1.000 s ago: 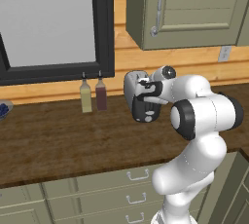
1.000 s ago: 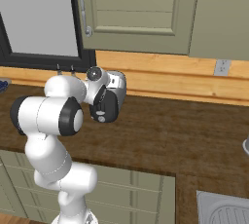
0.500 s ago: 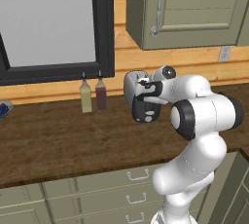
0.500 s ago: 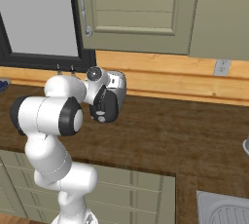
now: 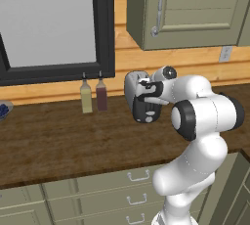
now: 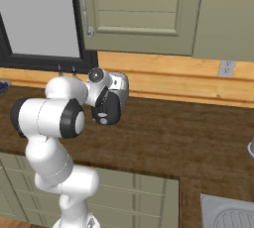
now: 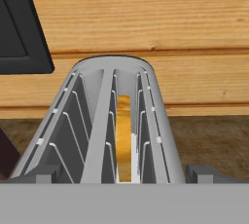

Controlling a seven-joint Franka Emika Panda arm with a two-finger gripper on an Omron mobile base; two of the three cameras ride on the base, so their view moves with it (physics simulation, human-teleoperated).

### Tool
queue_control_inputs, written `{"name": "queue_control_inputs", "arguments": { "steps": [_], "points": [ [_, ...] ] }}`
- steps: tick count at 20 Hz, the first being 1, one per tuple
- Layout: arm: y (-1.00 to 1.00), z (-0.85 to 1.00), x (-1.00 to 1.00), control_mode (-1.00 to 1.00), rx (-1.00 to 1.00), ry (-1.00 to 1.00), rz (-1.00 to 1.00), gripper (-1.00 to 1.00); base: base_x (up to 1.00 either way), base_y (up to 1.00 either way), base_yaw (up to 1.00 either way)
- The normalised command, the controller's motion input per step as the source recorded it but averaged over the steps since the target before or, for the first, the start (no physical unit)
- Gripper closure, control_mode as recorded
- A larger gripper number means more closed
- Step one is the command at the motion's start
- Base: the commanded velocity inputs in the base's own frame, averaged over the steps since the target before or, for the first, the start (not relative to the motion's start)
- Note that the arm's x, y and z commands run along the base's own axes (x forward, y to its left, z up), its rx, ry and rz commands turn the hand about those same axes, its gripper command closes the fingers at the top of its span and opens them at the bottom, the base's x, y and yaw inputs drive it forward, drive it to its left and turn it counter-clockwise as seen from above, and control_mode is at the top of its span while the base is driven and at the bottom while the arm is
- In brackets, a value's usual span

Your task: Start the toaster. Once the lever pops up, take the bread to the plate on the dining counter.

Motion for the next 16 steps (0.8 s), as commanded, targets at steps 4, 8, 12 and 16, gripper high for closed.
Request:
{"name": "queue_control_inputs", "arguments": {
  "steps": [4, 8, 12, 16],
  "points": [
    [0.0, 0.0, 0.0, -1.0, 0.0, 0.0, 0.0, -1.0, 0.0, 0.0, 0.0],
    [0.0, 0.0, 0.0, -1.0, 0.0, 0.0, 0.0, -1.0, 0.0, 0.0, 0.0],
    [0.0, 0.0, 0.0, -1.0, 0.0, 0.0, 0.0, -1.0, 0.0, 0.0, 0.0],
    [0.0, 0.0, 0.0, -1.0, 0.0, 0.0, 0.0, -1.0, 0.0, 0.0, 0.0]
  ]
}}
